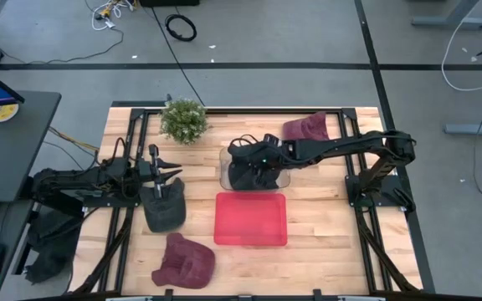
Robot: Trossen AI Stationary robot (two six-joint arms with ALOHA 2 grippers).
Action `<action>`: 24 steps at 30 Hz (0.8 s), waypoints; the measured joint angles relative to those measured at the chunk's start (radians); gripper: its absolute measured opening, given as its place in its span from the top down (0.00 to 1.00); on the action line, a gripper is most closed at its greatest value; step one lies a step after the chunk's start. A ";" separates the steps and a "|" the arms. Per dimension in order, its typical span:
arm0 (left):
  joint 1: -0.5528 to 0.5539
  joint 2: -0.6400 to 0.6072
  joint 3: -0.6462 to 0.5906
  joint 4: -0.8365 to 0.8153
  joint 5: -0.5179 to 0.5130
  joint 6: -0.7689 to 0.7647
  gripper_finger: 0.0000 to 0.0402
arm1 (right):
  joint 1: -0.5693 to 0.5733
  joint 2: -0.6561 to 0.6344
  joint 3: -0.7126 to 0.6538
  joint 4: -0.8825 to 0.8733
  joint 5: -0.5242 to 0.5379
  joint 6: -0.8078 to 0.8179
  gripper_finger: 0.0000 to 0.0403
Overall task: Pick & Place hat
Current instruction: Put the top black cap into the transparent bin
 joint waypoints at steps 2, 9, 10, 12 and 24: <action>0.000 0.000 0.000 0.000 0.000 0.000 0.83 | 0.004 0.003 0.000 0.018 0.045 -0.071 0.43; 0.000 0.000 0.000 -0.001 0.000 0.000 0.83 | 0.005 0.066 0.001 0.110 0.116 -0.186 0.43; 0.000 0.000 0.000 -0.001 0.000 0.000 0.83 | 0.005 0.075 0.001 0.114 0.126 -0.198 0.43; 0.000 0.000 0.000 -0.002 0.000 0.000 0.83 | 0.006 0.099 0.001 0.139 0.162 -0.219 0.43; 0.000 0.000 0.000 -0.001 0.000 0.000 0.83 | 0.014 0.136 0.001 0.157 0.162 -0.259 0.67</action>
